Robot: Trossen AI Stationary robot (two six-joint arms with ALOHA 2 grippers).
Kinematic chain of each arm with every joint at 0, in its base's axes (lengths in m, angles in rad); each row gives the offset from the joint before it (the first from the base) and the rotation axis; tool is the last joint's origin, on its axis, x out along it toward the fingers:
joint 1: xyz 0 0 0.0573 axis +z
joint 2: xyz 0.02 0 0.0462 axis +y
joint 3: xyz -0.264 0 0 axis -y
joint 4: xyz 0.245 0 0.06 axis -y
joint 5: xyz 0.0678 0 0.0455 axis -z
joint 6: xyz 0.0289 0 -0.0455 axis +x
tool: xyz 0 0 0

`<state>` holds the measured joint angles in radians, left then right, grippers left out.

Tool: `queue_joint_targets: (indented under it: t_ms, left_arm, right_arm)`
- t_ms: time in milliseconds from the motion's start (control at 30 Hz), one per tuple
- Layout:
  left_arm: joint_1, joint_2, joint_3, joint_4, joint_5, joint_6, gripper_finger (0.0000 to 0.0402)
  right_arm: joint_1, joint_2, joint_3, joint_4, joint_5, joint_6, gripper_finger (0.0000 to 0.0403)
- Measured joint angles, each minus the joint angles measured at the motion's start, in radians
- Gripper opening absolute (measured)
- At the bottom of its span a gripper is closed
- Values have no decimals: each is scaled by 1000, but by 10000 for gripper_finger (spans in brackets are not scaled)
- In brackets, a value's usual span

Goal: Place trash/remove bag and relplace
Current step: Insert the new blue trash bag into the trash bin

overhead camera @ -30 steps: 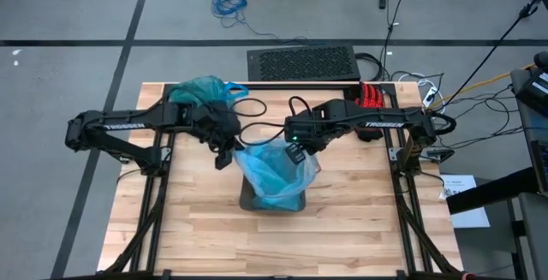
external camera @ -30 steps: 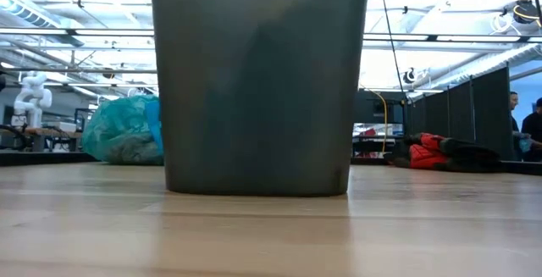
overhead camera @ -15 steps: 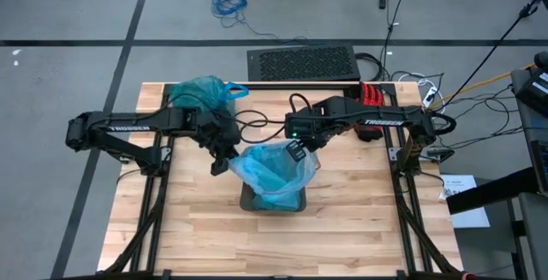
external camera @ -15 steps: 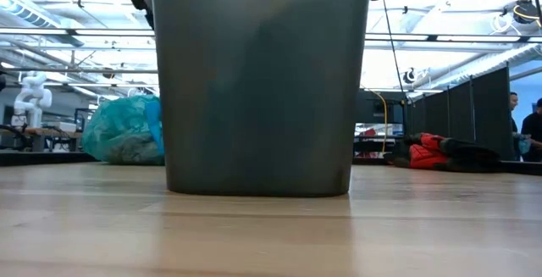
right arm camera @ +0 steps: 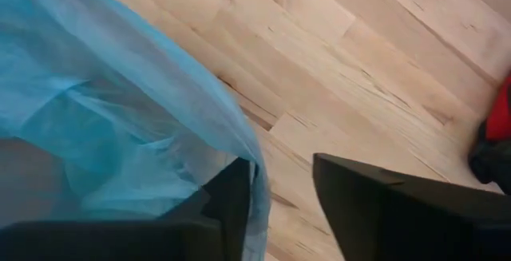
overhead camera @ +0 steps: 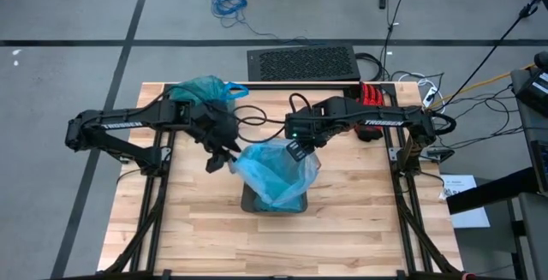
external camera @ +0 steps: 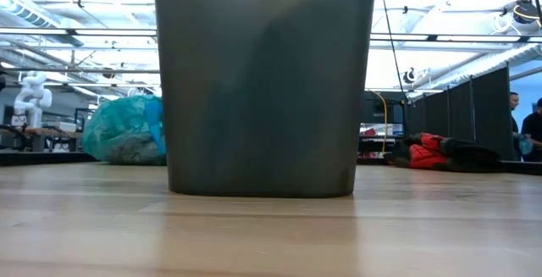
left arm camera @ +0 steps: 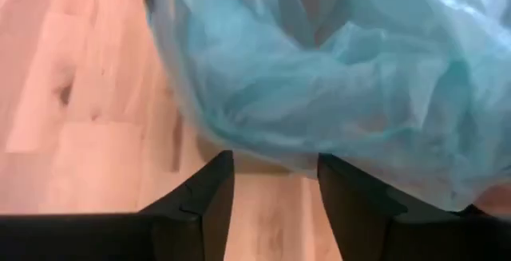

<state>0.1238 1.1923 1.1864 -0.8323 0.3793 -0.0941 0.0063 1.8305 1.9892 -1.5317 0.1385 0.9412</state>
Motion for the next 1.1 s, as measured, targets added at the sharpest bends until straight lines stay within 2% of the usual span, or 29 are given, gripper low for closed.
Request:
queue_joint_targets:
  t_ms: [167,300,500,767,833,1000,1100]
  left_arm:
    - [0,0,4,-115,-90,78,185]
    - [0,-12,5,-169,-183,86,185]
    - [14,-73,6,-172,-299,112,185]
    - [75,-170,20,-182,-351,160,184]
    - [74,-198,50,-162,-288,209,184]
    - [51,-243,150,-104,57,250,184]
    - [-6,-236,198,-102,107,251,184]
  right_arm:
    - [0,-2,0,0,-7,-29,175]
    - [2,-19,0,3,-8,-37,194]
    - [2,-70,0,13,-6,-37,201]
    - [18,-164,0,92,-7,-138,201]
    - [31,-192,0,138,-13,-176,201]
    - [110,-245,2,356,-90,-389,201]
    - [183,-239,3,411,-115,-495,201]
